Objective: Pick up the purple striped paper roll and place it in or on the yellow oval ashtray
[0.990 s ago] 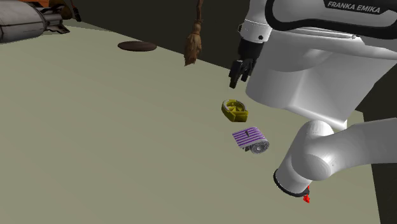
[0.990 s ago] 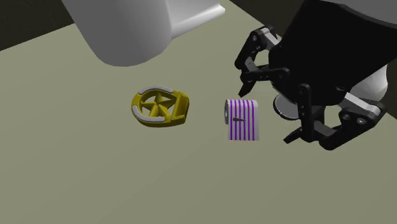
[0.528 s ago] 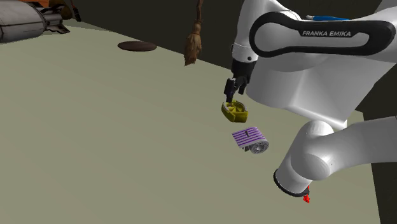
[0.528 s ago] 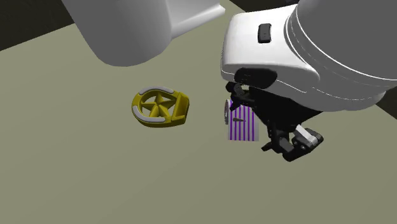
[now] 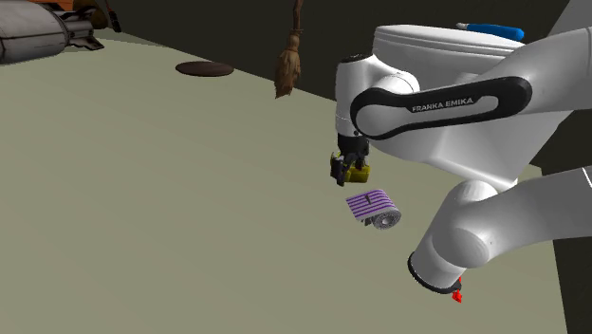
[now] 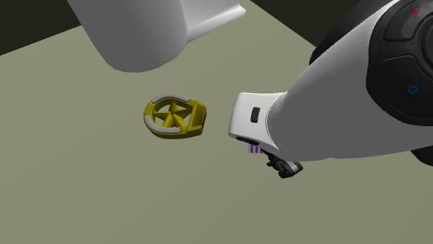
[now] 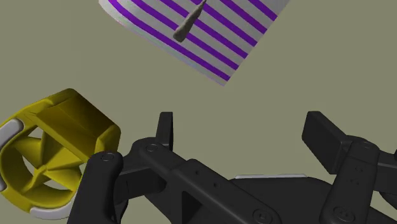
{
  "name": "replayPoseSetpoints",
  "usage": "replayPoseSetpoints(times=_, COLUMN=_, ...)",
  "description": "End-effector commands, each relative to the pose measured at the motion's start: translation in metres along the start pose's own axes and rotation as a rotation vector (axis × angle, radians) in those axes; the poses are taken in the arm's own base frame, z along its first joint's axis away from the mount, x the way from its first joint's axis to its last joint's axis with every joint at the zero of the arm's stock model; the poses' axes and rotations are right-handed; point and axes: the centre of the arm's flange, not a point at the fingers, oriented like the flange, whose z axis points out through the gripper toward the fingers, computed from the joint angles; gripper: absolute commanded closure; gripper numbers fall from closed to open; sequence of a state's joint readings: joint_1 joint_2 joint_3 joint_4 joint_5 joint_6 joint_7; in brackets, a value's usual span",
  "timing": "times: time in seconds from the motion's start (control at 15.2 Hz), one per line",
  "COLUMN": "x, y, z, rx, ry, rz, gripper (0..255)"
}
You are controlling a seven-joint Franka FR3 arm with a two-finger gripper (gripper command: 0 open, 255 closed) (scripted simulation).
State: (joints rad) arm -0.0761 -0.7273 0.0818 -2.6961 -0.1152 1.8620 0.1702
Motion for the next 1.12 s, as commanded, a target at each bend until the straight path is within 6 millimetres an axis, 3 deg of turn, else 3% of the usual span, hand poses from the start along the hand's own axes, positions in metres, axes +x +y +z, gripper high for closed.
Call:
replayPoseSetpoints(times=0.0, x=0.001, y=0.001, z=0.025, rx=-0.028, ry=-0.027, rz=0.014, gripper=0)
replayPoseSetpoints(times=0.33, x=0.002, y=-0.002, z=0.085, rx=-0.09, ry=-0.09, rz=0.045, gripper=0)
replayPoseSetpoints(times=0.79, x=-0.001, y=0.001, z=0.121, rx=-0.09, ry=-0.09, rz=0.045, gripper=0)
replayPoseSetpoints(times=1.06, x=-0.001, y=0.001, z=0.124, rx=-0.09, ry=-0.09, rz=0.045, gripper=0)
